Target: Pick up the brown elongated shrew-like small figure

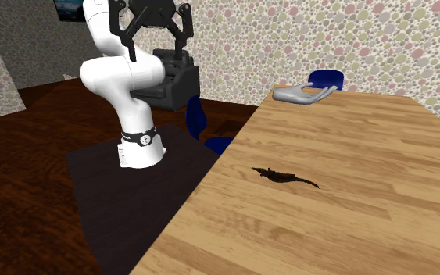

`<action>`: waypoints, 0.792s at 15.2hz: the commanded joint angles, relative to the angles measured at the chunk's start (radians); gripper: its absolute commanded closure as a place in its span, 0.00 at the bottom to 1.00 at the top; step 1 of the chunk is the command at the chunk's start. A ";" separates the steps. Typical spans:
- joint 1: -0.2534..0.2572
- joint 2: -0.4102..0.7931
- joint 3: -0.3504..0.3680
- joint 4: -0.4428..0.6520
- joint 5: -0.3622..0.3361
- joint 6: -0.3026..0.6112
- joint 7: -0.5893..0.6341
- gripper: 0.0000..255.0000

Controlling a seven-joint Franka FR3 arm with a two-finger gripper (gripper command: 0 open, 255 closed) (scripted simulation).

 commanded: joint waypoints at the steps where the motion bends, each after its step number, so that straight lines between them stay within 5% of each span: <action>1: 0.000 0.000 0.000 0.000 0.000 0.000 0.000 0.00; 12: 0.100 0.231 0.124 -0.098 0.050 0.339 0.024 0.00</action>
